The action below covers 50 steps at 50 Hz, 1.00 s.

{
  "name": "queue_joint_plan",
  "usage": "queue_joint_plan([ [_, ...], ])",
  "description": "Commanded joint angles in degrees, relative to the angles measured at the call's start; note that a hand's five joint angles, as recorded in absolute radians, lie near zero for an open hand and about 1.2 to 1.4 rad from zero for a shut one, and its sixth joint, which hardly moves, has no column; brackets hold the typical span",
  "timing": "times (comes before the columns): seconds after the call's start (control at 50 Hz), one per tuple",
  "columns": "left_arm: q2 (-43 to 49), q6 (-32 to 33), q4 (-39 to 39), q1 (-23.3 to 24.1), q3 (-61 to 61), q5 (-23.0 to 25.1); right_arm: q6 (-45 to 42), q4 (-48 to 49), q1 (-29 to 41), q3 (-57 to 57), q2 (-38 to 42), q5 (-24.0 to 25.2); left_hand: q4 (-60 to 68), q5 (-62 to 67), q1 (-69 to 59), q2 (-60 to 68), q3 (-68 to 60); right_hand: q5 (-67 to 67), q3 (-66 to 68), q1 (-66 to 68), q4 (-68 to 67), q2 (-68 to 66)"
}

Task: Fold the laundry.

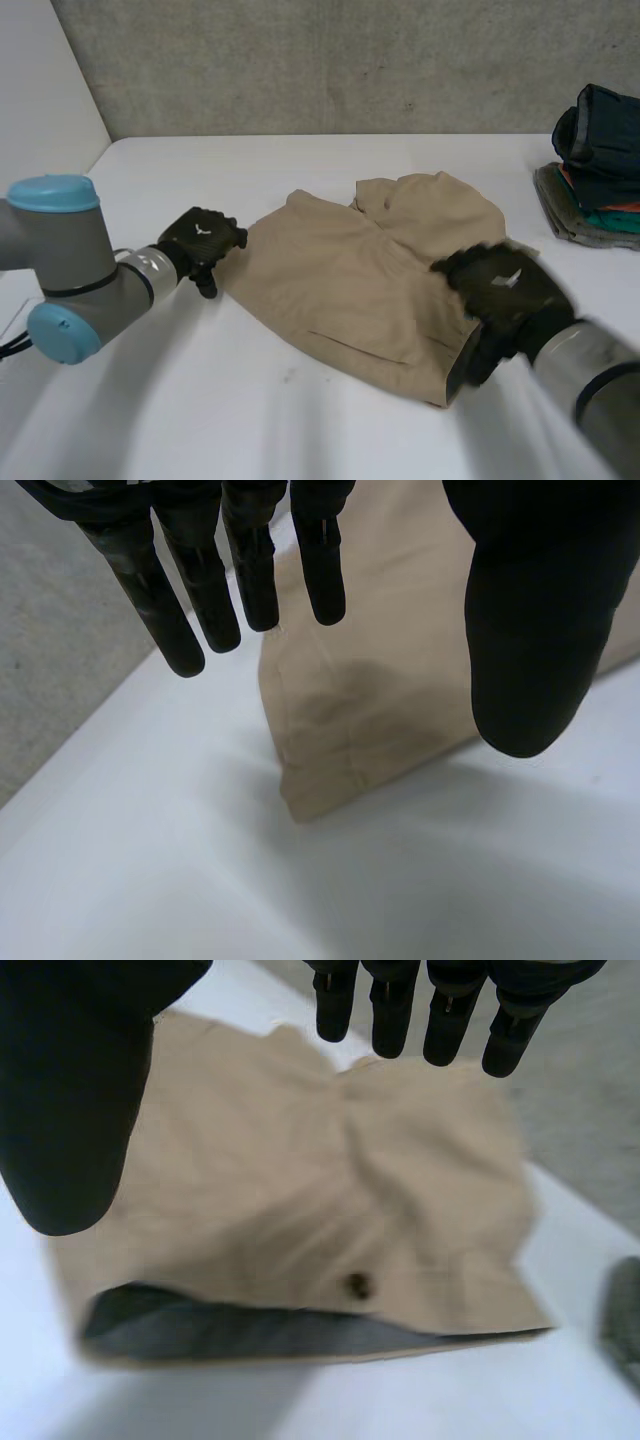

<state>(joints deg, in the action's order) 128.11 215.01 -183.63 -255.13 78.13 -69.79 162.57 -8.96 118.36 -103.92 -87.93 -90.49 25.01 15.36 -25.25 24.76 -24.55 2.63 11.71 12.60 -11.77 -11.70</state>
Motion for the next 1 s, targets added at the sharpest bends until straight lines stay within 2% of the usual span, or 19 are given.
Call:
queue_joint_plan([
  [0.02, 4.1, 1.3, 0.5, 0.4, -4.2, -0.3, 2.9, 9.5, 5.0, -3.4, 10.4, -2.8, 9.9, 9.6, -9.7, 10.2, -10.4, -2.6, -1.7, -2.6, 1.8, 1.7],
  [0.12, 4.5, 1.4, 0.4, 0.8, -5.4, -0.3, 4.0, 14.4, 7.2, -2.9, 14.1, -5.4, 25.5, 25.2, -25.3, 25.8, -26.0, 3.8, 4.7, 3.9, -4.7, -4.8],
  [0.26, 6.5, 1.6, 0.5, 1.1, -6.5, -0.5, 2.9, 21.2, 7.9, -1.4, 19.7, -6.7, 34.5, 34.1, -34.2, 34.7, -34.9, 20.6, 21.5, 20.7, -21.5, -21.6],
  [0.28, 6.8, 1.6, 0.5, 1.2, -6.7, -0.6, 2.8, 22.1, 7.9, -1.0, 20.3, -7.5, 38.7, 38.3, -38.4, 38.9, -39.1, 28.8, 29.7, 28.9, -29.7, -29.8],
  [0.32, 7.0, 1.6, 0.5, 1.3, -6.7, -0.8, 2.8, 22.3, 7.9, -0.6, 20.8, -8.3, 41.4, 41.0, -41.1, 41.6, -41.8, 34.6, 35.5, 34.6, -35.5, -35.5],
  [0.38, 7.0, 1.6, 0.4, 1.7, -6.8, -1.3, 2.1, 22.1, 7.9, 0.2, 21.5, -9.4, 55.0, 54.6, -54.7, 55.2, -55.4, 65.7, 66.6, 65.7, -66.5, -66.6],
  [0.48, 6.6, 1.3, -0.1, 1.8, -7.5, -1.8, -1.4, 22.1, 7.8, 0.8, 21.0, -9.6, 55.0, 54.6, -54.8, 55.2, -55.5, 67.4, 68.3, 67.4, -68.2, -68.3],
  [0.58, 5.8, 1.0, -0.1, 3.1, -8.6, -3.9, -6.6, 20.0, 8.0, 3.7, 15.0, -9.8, 55.0, 54.6, -54.8, 55.2, -55.5, 67.4, 68.3, 67.4, -68.2, -68.3],
  [0.7, -1.7, 0.1, 0.4, 3.6, -7.5, -5.8, -10.1, 15.2, 8.1, 9.9, 7.2, -9.3, 55.0, 54.6, -54.8, 55.2, -55.5, 67.4, 68.3, 67.4, -68.2, -68.3],
  [0.8, -6.3, -3.7, 0.4, 3.2, -4.5, -5.4, -9.9, 8.7, 7.6, 13.6, 5.3, -8.7, 55.0, 54.6, -54.8, 55.2, -55.5, 67.4, 68.3, 67.4, -68.2, -68.3],
  [0.82, -6.6, -5.0, 0.5, 3.0, -3.4, -5.2, -9.7, 7.4, 7.6, 13.5, 5.4, -8.7, 27.7, 27.3, -27.5, 28.0, -28.2, 67.4, 68.3, 67.4, -68.2, -68.3],
  [0.84, -6.7, -5.5, 0.6, 2.9, -2.7, -5.1, -9.5, 7.0, 7.6, 13.4, 5.5, -8.7, 8.3, 7.9, -8.0, 8.5, -8.7, 67.4, 68.3, 67.4, -68.2, -68.3],
  [0.86, -6.7, -5.8, 0.6, 2.9, -1.9, -5.2, -9.5, 7.0, 7.6, 13.2, 5.7, -8.7, -1.6, -1.9, 1.8, -1.3, 1.1, 67.4, 68.3, 67.4, -68.2, -68.3],
  [1.0, -6.4, -6.4, 0.6, 1.8, 4.5, -4.8, -7.0, 8.9, 8.1, 13.4, 7.7, -9.0, -10.9, -11.3, 11.2, -10.7, 10.5, 67.4, 68.3, 67.4, -68.2, -68.3],
])
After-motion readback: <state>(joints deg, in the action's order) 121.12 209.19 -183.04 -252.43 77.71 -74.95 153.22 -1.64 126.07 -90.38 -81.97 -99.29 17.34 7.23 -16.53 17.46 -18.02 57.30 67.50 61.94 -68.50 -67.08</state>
